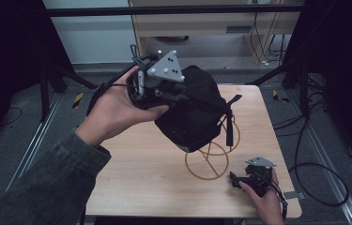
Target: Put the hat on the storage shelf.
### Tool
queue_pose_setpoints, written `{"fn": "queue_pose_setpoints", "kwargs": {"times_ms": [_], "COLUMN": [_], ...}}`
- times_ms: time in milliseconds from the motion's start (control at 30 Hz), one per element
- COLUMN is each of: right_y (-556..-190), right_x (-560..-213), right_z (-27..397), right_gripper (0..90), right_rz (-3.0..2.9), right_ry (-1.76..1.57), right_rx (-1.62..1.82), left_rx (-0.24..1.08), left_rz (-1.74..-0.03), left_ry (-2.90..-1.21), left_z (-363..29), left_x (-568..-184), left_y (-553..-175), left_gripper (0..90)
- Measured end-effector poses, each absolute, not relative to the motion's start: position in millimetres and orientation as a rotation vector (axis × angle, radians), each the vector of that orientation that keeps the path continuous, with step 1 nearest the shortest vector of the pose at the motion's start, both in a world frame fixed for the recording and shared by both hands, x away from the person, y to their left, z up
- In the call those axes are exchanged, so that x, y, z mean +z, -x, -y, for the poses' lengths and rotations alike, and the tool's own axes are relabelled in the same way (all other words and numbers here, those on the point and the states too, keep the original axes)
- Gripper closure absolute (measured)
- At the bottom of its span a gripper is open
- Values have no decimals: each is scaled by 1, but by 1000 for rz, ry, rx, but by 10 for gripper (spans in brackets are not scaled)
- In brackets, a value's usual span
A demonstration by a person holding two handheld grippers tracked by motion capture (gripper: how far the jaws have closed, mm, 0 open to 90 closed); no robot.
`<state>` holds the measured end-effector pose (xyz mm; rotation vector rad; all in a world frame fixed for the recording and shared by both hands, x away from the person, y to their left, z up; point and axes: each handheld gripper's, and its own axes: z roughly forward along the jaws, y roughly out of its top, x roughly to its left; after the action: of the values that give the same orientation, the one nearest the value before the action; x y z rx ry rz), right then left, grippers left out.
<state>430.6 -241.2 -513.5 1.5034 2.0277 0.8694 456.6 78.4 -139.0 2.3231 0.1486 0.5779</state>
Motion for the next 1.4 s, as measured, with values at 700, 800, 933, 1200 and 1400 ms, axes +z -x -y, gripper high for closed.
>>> {"fn": "queue_pose_setpoints", "kwargs": {"times_ms": [700, 800, 933, 1200, 1400], "right_y": [-431, -431, -431, -431, -431], "right_x": [-513, -513, -514, -514, -514], "right_z": [241, 241, 241, 241, 241], "right_gripper": [4, 4, 4, 4, 4], "right_rz": [-2030, -2030, -2029, -2029, -2030], "right_ry": [-1501, -1501, -1499, -1500, -1500], "right_rx": [871, 872, 870, 869, 871], "left_rx": [492, 492, 480, 477, 482], "left_rz": [-136, -134, -130, -138, -154], "left_ry": [-2350, -2360, -2355, -2368, -2394], "left_z": [-24, -16, -9, 4, 9], "left_x": [-163, -166, -168, -180, -189], "left_y": [-481, -482, -484, -489, -496], "left_gripper": [741, 741, 741, 740, 740]}}
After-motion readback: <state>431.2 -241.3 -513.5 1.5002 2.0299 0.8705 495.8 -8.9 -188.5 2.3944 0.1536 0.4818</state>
